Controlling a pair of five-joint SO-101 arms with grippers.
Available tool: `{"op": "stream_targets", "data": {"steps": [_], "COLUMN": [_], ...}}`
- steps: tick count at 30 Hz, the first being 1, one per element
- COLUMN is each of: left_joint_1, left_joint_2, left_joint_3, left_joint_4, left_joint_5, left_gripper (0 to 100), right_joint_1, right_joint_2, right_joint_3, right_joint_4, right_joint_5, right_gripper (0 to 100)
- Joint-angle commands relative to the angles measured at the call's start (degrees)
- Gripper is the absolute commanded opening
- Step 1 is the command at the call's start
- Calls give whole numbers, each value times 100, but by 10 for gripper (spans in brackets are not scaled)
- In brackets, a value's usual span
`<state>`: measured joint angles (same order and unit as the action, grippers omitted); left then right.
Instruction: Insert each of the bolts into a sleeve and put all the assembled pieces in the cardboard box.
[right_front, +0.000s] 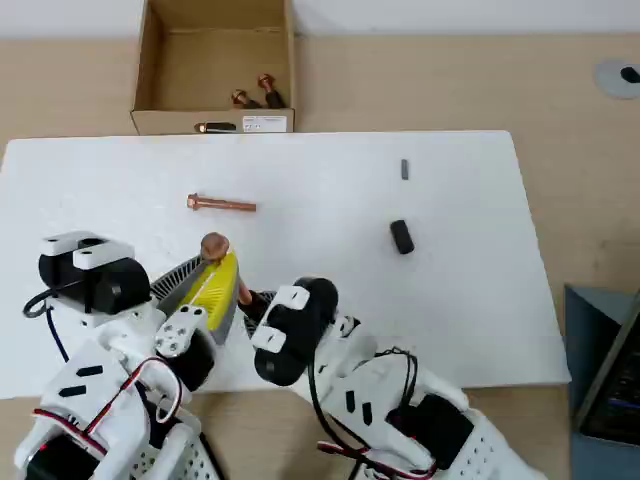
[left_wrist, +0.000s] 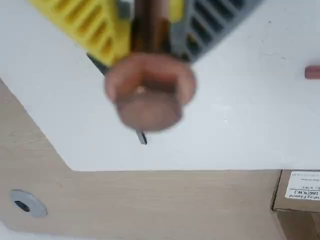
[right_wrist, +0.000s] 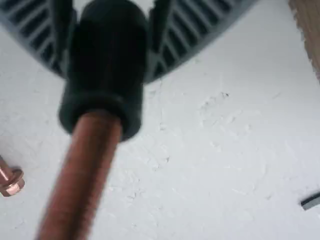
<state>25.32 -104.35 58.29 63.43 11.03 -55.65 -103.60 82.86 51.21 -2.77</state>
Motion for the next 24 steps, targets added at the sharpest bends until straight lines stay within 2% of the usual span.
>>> {"op": "stream_targets", "data": {"steps": [1,6,10,15,20,24], "left_joint_1": [-88,510,721,738,747,747], "left_joint_2": [-22,-22,-22,-22,-22,-22], "left_joint_3": [-185,-185,-185,-185,-114,-26], "left_joint_4": [79,624,686,782,1354,1591], "left_joint_5": [9,580,844,818,774,290], "left_gripper": [1,1,1,1,1,1], "right_joint_1": [-48,-48,-48,-48,-48,-48], "right_joint_2": [-629,-629,-629,-611,-602,-629], "right_joint_3": [-145,-145,-145,-145,-145,-75], "right_joint_4": [-141,-141,-141,-141,-141,-158], "right_joint_5": [-26,-26,-26,-26,-26,-18], "right_gripper": [9,9,9,9,9,9]}}
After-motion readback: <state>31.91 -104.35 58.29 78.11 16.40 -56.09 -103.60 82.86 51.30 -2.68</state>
